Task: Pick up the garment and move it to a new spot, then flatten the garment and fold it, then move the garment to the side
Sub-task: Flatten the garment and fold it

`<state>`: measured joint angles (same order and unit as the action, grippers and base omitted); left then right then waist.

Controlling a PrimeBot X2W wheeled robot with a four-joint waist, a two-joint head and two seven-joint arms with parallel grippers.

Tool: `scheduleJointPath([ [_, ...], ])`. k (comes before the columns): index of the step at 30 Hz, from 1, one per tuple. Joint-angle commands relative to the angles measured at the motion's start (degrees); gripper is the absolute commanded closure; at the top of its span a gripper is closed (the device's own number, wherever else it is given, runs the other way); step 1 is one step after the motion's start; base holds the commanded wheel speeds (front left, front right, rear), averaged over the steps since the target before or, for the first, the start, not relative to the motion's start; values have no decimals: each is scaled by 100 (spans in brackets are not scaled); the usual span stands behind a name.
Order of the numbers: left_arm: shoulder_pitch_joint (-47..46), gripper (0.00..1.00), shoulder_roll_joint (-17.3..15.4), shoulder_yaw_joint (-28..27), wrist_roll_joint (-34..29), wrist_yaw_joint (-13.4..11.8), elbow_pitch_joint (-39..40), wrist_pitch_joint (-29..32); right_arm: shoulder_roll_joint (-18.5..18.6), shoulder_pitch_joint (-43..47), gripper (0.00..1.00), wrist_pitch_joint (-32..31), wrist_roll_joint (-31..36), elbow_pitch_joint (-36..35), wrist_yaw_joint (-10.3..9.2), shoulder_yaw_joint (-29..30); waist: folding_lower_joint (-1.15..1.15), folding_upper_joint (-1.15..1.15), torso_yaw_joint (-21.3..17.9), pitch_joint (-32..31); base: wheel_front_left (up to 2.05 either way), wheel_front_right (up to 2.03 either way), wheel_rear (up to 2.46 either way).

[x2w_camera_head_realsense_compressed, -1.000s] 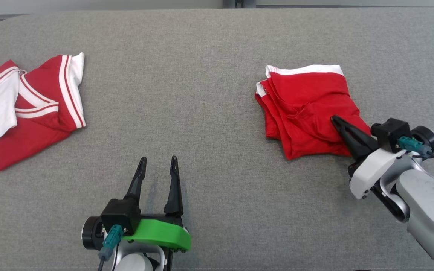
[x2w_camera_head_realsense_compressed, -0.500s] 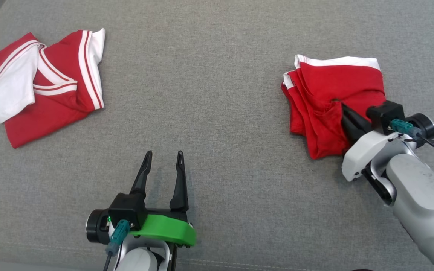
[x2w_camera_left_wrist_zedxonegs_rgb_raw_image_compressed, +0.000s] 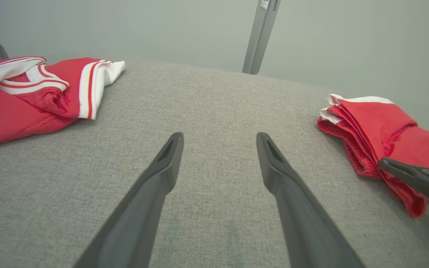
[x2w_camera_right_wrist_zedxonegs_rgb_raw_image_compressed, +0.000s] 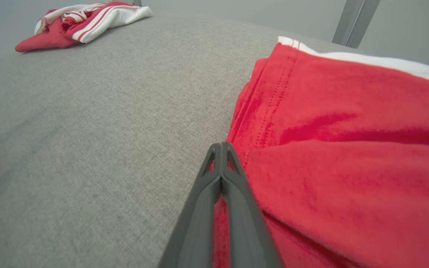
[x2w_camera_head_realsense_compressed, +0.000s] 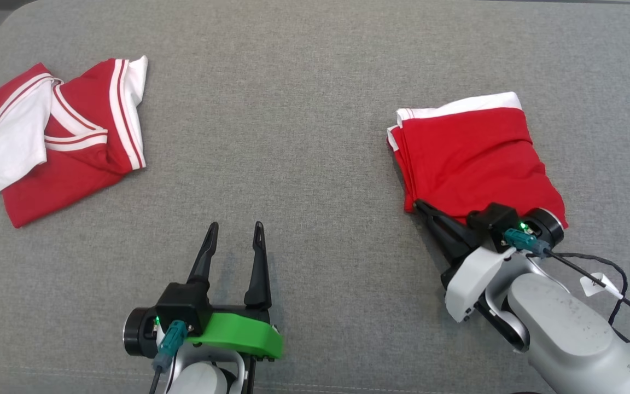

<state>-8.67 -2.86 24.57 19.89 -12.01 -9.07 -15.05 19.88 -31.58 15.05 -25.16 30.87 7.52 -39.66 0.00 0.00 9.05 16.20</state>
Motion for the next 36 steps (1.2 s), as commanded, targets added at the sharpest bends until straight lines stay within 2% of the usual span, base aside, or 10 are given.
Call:
scheduleJointPath([
  [1, 41, 0, -10, -25, -14, 29, -16, -19, -30, 137, 100, 17, -20, -67, -6, -77, 0, 0, -105, -88, 0, 0, 0],
  [9, 138, 0, -12, -86, -2, 45, -67, -19, -109, 248, 100, 18, -113, 28, -6, -255, 0, 0, -306, -245, 0, 0, 0],
  [14, 295, 0, -66, -241, 45, 54, -69, -19, -157, 433, 100, 18, -70, -252, -6, -94, 0, 0, -527, -497, 0, 0, 0],
  [15, 332, 0, -79, -281, 55, 58, -63, -19, -138, 496, 94, 18, -40, -351, -6, -31, 0, 0, -569, -558, 0, 0, 0],
  [16, 418, 0, -112, -364, 64, 72, -58, -19, -73, 684, 69, 18, 38, -561, -6, 80, 0, 0, -657, -699, 0, 0, 0],
  [18, 501, 0, -128, -440, 91, 76, -38, -19, 14, 878, 50, 18, 133, -794, -6, 248, 0, 0, -739, -830, 0, 0, 0],
  [20, 573, 0, -142, -548, 105, 62, 3, -19, 97, 1088, 5, 18, 241, -1031, -6, 464, 0, 0, -822, -951, 0, 0, 0],
  [21, 615, 0, -153, -593, 107, 60, 22, -19, 142, 1212, 0, 18, 304, -1135, -6, 599, 0, 0, -860, -1015, 0, 0, 0],
  [27, 847, 0, -207, -856, 135, 107, 72, -19, 234, 1955, 0, 18, 559, -1570, -6, 1477, 0, 0, -1042, -1352, 0, 0, 0],
  [36, 1176, 0, -394, -1092, -200, 397, -72, -19, 104, 3051, 0, 18, 962, -2027, -6, 2910, 0, 0, -1230, -1626, 0, 0, 0],
])
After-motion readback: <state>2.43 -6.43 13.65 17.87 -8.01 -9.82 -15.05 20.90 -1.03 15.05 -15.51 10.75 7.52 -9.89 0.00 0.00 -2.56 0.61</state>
